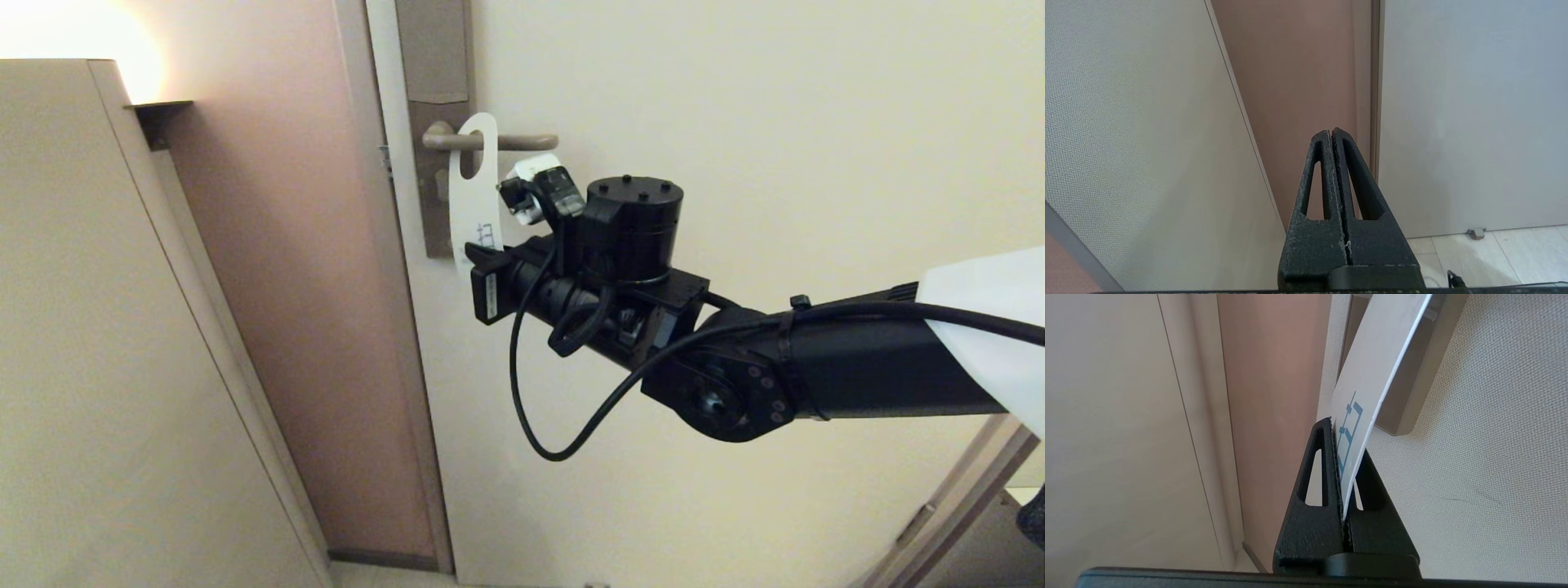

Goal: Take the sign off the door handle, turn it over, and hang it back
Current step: Hang the sign back with the other side facing out

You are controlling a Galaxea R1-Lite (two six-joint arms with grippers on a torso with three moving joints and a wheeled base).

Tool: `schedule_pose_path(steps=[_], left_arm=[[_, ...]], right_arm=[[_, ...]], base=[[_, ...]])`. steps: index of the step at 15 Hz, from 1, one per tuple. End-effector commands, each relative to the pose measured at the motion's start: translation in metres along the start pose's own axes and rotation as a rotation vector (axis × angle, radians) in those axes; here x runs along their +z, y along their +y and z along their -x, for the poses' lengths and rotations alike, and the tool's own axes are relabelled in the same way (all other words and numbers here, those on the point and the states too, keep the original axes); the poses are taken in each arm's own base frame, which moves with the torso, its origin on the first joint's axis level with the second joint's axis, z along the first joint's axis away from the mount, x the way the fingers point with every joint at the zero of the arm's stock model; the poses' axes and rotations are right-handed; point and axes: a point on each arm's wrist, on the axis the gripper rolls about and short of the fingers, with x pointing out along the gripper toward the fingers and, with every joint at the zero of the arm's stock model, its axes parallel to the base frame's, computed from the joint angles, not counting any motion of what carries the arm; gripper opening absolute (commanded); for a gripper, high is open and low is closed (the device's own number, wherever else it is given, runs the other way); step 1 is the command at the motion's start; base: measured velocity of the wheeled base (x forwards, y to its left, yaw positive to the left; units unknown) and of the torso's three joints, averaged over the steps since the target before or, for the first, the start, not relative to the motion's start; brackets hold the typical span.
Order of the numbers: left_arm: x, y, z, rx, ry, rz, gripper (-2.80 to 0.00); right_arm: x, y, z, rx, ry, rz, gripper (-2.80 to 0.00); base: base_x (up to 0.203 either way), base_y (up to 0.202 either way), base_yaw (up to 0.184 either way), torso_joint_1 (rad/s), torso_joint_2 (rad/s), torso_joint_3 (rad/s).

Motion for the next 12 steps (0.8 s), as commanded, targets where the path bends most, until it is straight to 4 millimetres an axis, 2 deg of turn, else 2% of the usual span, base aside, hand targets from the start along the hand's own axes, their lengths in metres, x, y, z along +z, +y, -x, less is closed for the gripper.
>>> schedule_pose_path(steps=[1, 3, 4, 12], left_arm=[[0.0001, 0.0, -0.0001, 0.0, 0.001, 0.0, -2.8], [0.0001, 0.0, -0.0001, 0.0, 0.001, 0.0, -2.8], [0.0001, 0.0, -0.0001, 0.0, 0.001, 0.0, -2.8], [0.0001, 0.0, -0.0001, -0.001, 0.001, 0.0, -2.8]], right_arm=[[-0.0025, 0.0007, -0.0015, 0.002, 0.004, 0.001, -2.8], [-0.0023, 0.0008, -0.0011, 0.008, 0.004, -0.001, -2.8], [-0.0025, 0.0009, -0.0011, 0.01, 0.005, -0.001, 0.0], [0.0029, 0.0007, 0.0024, 0.012, -0.005, 0.001, 0.0]], base=[[0.0, 0.0, 0.0, 0.0, 0.0, 0.0], [0.0, 0.0, 0.0, 0.0, 0.0, 0.0], [0.0, 0.0, 0.0, 0.0, 0.0, 0.0], [0.0, 0.0, 0.0, 0.0, 0.0, 0.0]])
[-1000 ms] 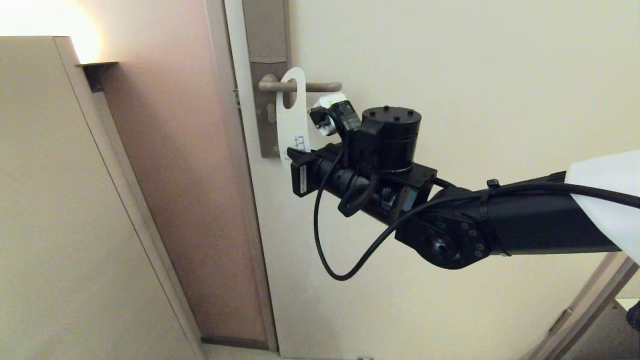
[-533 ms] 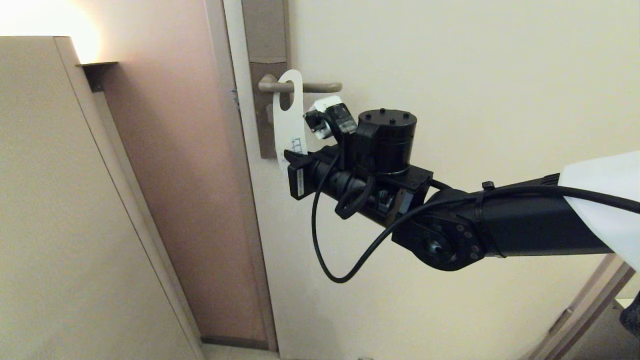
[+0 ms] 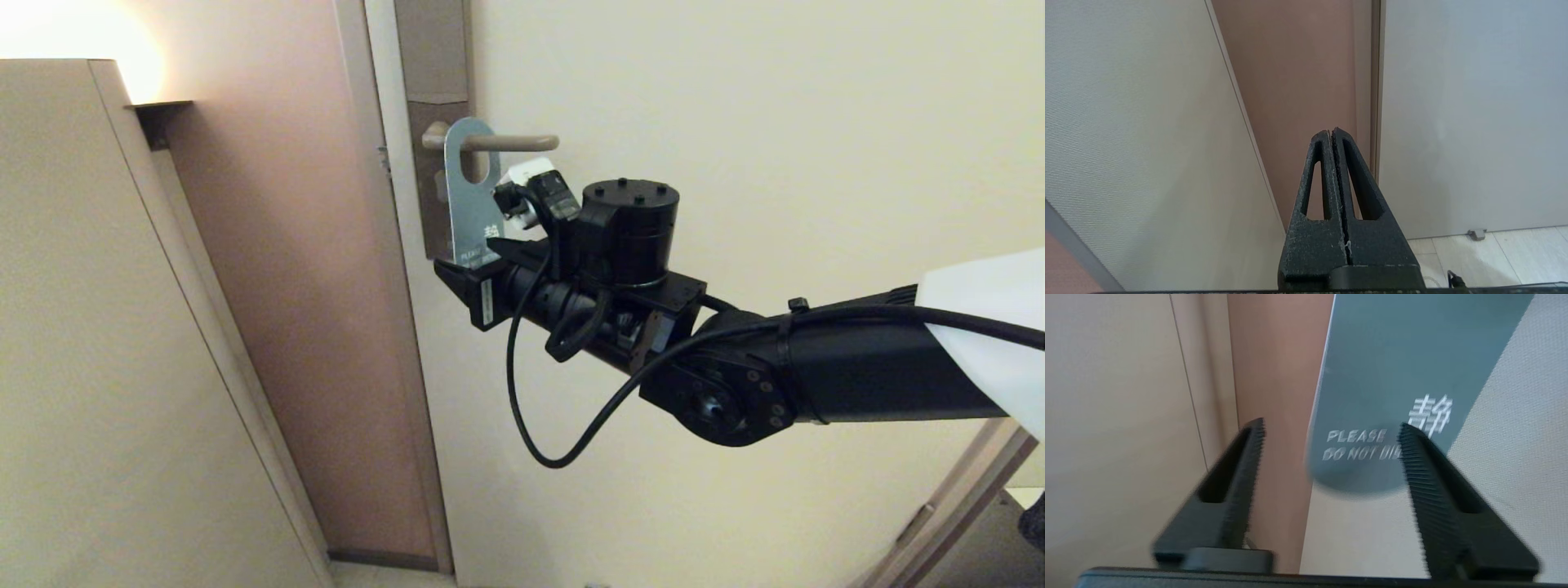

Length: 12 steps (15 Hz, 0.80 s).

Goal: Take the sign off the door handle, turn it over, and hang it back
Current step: Hang the sign back with the other side facing out

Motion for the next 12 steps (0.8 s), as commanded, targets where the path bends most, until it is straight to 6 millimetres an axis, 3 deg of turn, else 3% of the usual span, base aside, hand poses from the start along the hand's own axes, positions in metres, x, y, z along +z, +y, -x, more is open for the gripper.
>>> schedule_pose_path(steps=[1, 7, 12], left_arm=[[0.0, 0.0, 0.0, -0.001, 0.001, 0.0, -2.8], [0.0, 0.0, 0.0, 0.0, 0.003, 0.0, -2.8], [0.0, 0.0, 0.0, 0.0, 0.001, 0.0, -2.8]], right_arm=[[0.008, 0.0, 0.004, 0.007, -0.019, -0.003, 0.0], [0.019, -0.006, 0.027, 0.051, -0.018, -0.006, 0.0], [0.028, -0.029, 0.036, -0.007, -0.032, -0.005, 0.0]], base=[[0.0, 0.0, 0.0, 0.0, 0.0, 0.0], [0.0, 0.0, 0.0, 0.0, 0.0, 0.0], [0.0, 0.0, 0.0, 0.0, 0.0, 0.0]])
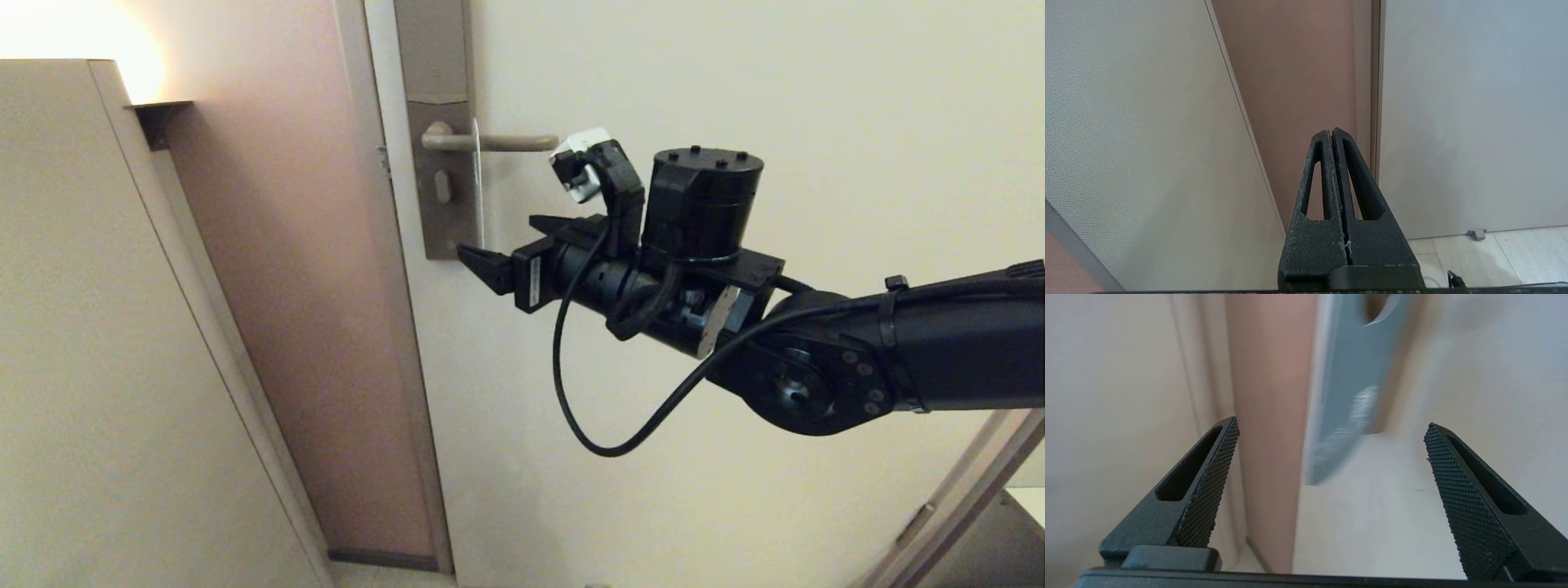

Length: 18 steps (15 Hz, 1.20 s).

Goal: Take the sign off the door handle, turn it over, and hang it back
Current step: Hang the sign back with the other side facing out

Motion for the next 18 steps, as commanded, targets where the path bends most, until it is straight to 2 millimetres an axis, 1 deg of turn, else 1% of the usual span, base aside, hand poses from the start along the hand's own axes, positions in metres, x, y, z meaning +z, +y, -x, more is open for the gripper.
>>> schedule_pose_path(steps=[1, 5, 12, 13, 18], left_arm=[[0.0, 0.0, -0.0001, 0.001, 0.002, 0.0, -2.8], [0.0, 0.0, -0.0001, 0.001, 0.002, 0.0, -2.8], [0.0, 0.0, -0.0001, -0.001, 0.001, 0.0, -2.8], [0.0, 0.0, -0.0001, -0.001, 0.001, 0.0, -2.8], [0.0, 0.0, -0.0001, 0.001, 0.001, 0.0, -2.8]], right_arm=[[0.0073, -0.0101, 0.0052, -0.025, -0.02, 0.002, 0.0], [0.0093, -0.012, 0.0062, -0.03, -0.026, 0.002, 0.0], [0.0114, -0.0095, 0.0074, -0.023, -0.032, 0.006, 0.0], [0.0109, -0.0095, 0.0074, -0.023, -0.03, 0.007, -2.8], [0.0065, -0.006, 0.0051, -0.018, -0.018, 0.012, -2.8]], base=[[0.0, 0.0, 0.0, 0.0, 0.0, 0.0], [0.0, 0.0, 0.0, 0.0, 0.0, 0.0], [0.0, 0.0, 0.0, 0.0, 0.0, 0.0], [0.0, 0.0, 0.0, 0.0, 0.0, 0.0], [0.0, 0.0, 0.0, 0.0, 0.0, 0.0]])
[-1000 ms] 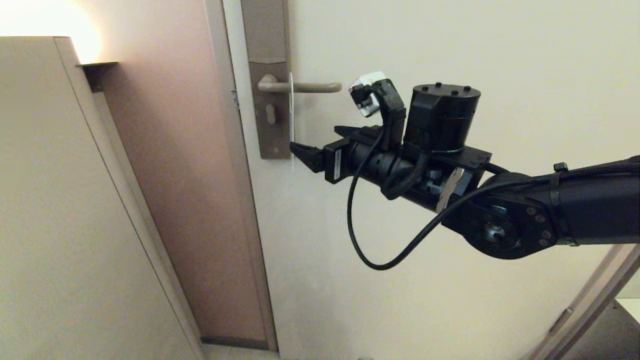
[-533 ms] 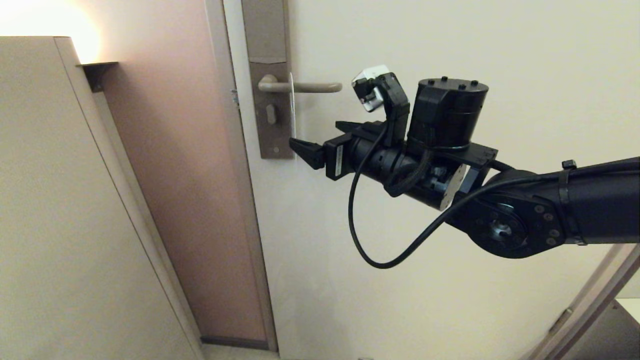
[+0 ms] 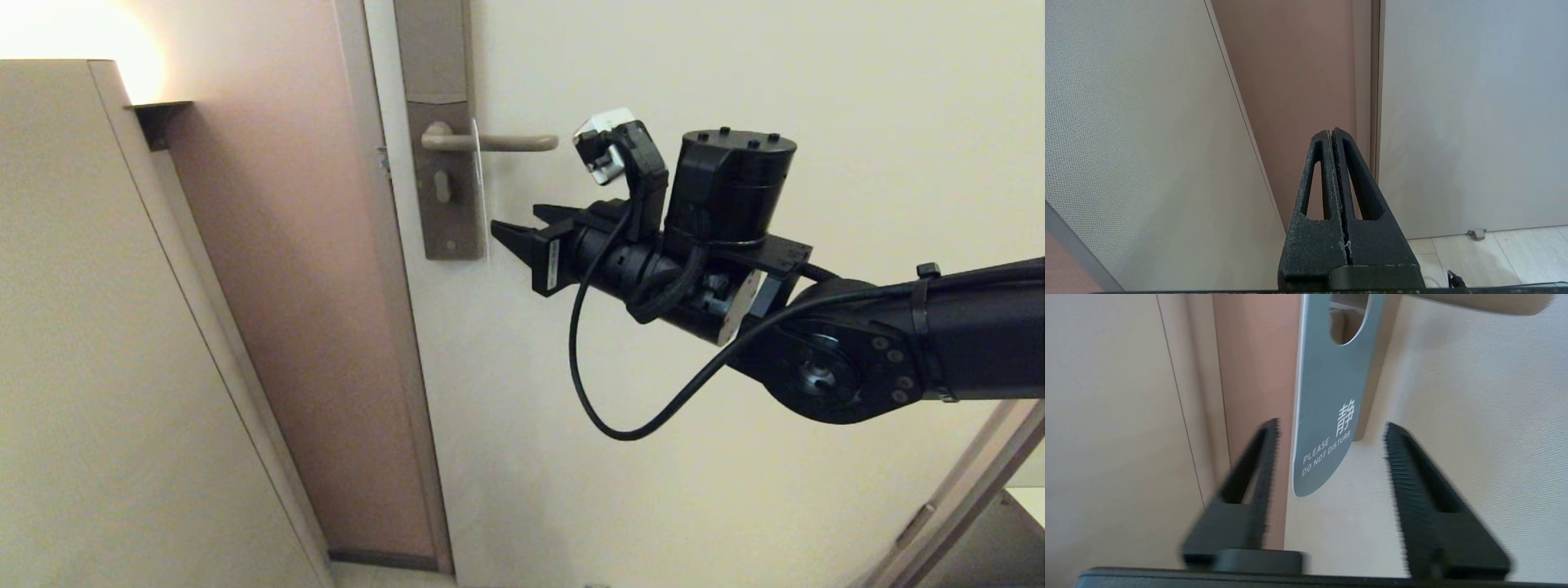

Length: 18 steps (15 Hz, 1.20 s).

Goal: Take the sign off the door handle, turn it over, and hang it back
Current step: Hang the sign back with the other side facing out

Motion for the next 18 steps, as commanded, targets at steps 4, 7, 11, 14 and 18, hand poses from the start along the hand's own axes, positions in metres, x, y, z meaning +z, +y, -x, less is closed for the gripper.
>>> schedule_pose_path(steps=[4, 7, 11, 14, 18], left_arm=[[0.0, 0.0, 0.0, -0.001, 0.001, 0.0, -2.8], [0.0, 0.0, 0.0, 0.0, 0.001, 0.0, -2.8], [0.0, 0.0, 0.0, 0.0, 0.001, 0.0, -2.8], [0.0, 0.0, 0.0, 0.0, 0.001, 0.0, -2.8], [0.0, 0.0, 0.0, 0.0, 0.001, 0.0, -2.8]], right_arm=[[-0.011, 0.001, -0.003, -0.023, 0.03, 0.042, -2.8], [-0.017, 0.0, -0.007, -0.033, 0.04, 0.066, -2.8], [-0.021, 0.0, -0.022, -0.035, 0.026, 0.079, -2.8], [-0.026, -0.001, -0.039, -0.057, 0.012, 0.077, -2.8], [-0.024, -0.001, -0.061, -0.059, -0.04, 0.075, -2.8]], base=[[0.0, 0.0, 0.0, 0.0, 0.0, 0.0], [0.0, 0.0, 0.0, 0.0, 0.0, 0.0], [0.0, 0.0, 0.0, 0.0, 0.0, 0.0], [0.0, 0.0, 0.0, 0.0, 0.0, 0.0], [0.0, 0.0, 0.0, 0.0, 0.0, 0.0]])
